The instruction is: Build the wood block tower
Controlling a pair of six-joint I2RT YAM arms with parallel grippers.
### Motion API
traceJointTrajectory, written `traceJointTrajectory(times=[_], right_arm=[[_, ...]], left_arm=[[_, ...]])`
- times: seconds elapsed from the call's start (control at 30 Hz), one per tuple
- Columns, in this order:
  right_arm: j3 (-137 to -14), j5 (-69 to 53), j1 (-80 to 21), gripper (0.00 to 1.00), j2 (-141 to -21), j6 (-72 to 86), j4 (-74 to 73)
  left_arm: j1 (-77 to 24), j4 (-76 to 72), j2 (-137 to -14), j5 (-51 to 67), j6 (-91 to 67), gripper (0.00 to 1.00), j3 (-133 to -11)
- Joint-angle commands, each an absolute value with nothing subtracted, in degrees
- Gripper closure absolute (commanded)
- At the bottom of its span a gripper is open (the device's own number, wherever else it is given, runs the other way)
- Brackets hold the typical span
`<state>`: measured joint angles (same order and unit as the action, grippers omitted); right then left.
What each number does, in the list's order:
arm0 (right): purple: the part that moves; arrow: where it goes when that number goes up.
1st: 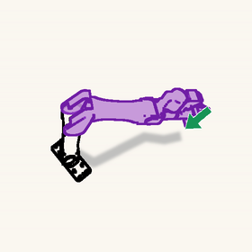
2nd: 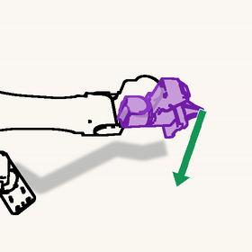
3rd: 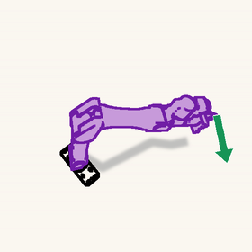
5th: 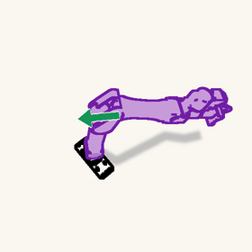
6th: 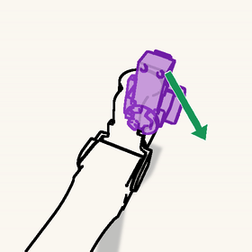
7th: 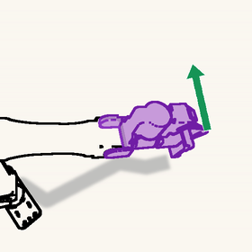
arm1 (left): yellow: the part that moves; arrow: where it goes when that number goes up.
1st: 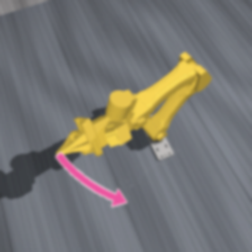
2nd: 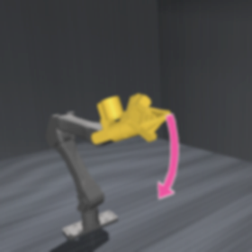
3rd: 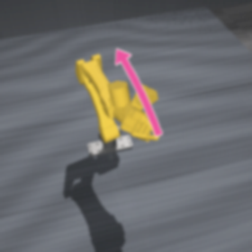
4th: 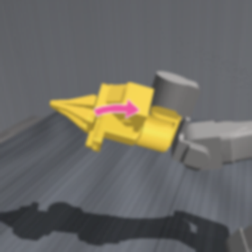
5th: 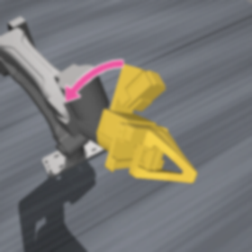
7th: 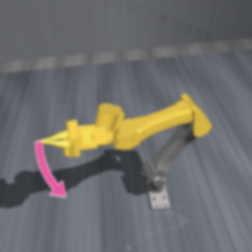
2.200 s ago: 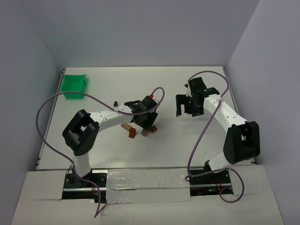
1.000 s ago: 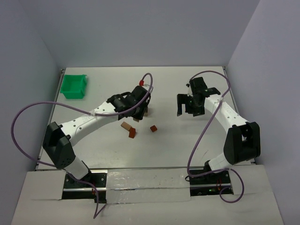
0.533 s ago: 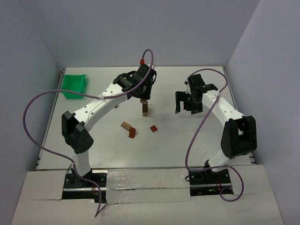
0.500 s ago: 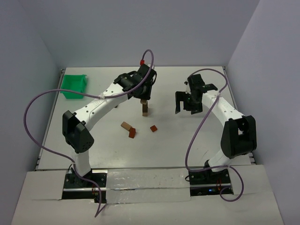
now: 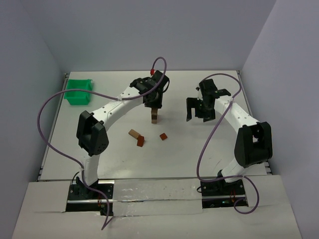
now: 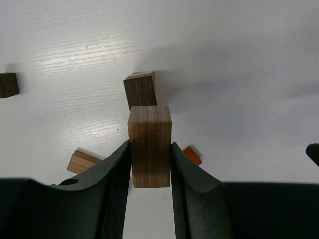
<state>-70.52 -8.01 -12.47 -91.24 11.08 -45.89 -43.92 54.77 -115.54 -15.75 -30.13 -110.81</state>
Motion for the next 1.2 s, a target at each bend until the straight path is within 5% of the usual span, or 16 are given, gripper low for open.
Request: traceJointTrajectory(times=[0.0,1.17], right_arm=[[-72.94,-6.95,-12.13,0.00,-91.39,11.60,-46.32],[-74.62,-6.24,-12.13,0.00,-93.78,11.87,-47.02]], left_arm=[[-42.58,54.49,-116.42,-15.55,-32.30,1.00,-114.58],[-39.46,55.18,-121.52,-11.34,-33.67,1.00,-115.10]])
